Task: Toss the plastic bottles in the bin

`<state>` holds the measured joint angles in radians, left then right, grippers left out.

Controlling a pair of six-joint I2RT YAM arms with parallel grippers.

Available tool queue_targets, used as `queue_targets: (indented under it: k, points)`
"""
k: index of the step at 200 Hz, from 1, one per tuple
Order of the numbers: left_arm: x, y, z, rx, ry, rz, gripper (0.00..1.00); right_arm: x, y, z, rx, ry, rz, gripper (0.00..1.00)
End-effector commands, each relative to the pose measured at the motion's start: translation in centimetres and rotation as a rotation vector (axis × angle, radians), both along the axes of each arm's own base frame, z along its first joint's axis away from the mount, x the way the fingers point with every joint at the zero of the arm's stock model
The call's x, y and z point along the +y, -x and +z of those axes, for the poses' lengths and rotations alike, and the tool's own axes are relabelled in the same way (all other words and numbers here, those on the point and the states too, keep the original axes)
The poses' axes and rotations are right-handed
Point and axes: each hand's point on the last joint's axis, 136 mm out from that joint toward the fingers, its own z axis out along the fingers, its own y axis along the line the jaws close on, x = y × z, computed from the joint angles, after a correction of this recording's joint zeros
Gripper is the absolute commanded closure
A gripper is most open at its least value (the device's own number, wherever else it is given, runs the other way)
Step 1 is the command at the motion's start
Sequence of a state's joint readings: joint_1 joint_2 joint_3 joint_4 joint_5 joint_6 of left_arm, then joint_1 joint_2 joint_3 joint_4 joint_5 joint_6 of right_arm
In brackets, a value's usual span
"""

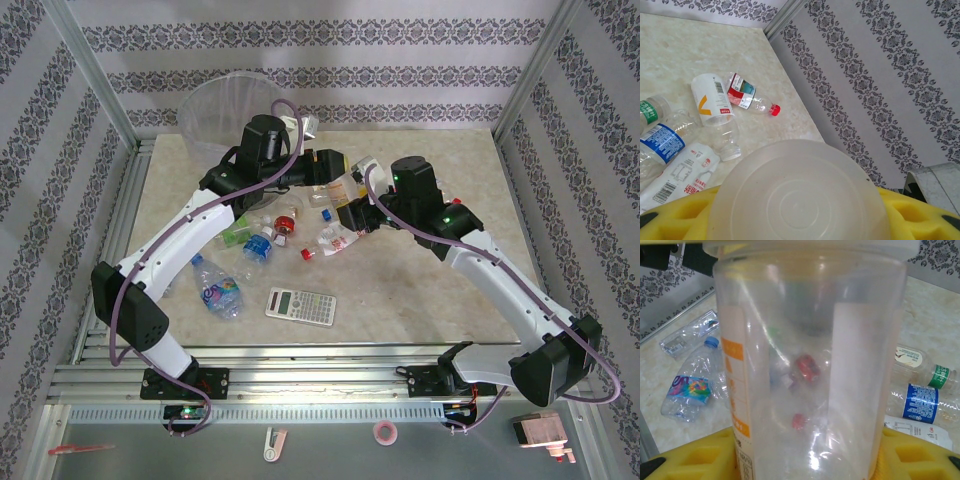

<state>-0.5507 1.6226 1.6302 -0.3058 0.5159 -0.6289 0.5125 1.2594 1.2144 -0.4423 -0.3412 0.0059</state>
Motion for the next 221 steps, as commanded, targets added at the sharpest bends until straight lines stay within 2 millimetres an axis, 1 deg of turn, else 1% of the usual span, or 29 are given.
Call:
queue_targets:
  k: [1,14,30,45,64,76,96,110,129,170,221]
  points:
    - [-0.5,0.1,1.7,-0.025,0.022,-0.014,0.66,0.3,-0.4,1.2,-0.022,-0.025,0.006,0.62]
    - [-0.5,0.1,1.8,-0.029,0.018,-0.013,0.71,0.3,-0.4,1.2,-0.022,-0.024,0.004,0.60]
    - [-0.4,0.1,1.9,-0.033,0.018,-0.012,0.74,0.2,-0.3,1.2,-0.020,-0.024,0.008,0.54]
    - [-0.4,0.2,1.8,-0.034,0.015,-0.012,0.77,0.3,-0.1,1.2,-0.026,-0.021,0.018,0.45]
    - [-0.3,0.2,2.0,-0.043,0.011,-0.013,0.78,0.2,0.1,1.2,-0.029,-0.015,0.027,0.29]
    - [-0.3,0.3,2.1,-0.051,0.007,-0.016,0.78,0.2,0.4,1.2,-0.028,-0.020,0.042,0.23]
    - [-0.1,0.3,2.1,-0.059,-0.008,-0.012,0.78,0.8,1.4,1.4,-0.030,-0.045,0.099,0.10]
    - [0.2,0.3,2.1,-0.065,-0.025,-0.002,0.79,1.0,1.9,1.4,-0.032,-0.061,0.121,0.03]
    - [0.7,0.1,2.1,-0.077,-0.046,0.013,0.81,1.0,2.4,1.2,-0.028,-0.068,0.139,0.02]
    - [3.0,-0.8,2.7,-0.102,-0.098,0.088,0.88,0.8,2.5,0.9,-0.025,-0.056,0.132,0.02]
    - [7.5,-1.9,5.0,-0.171,-0.154,0.206,0.93,0.2,2.5,0.2,-0.017,-0.029,0.111,0.02]
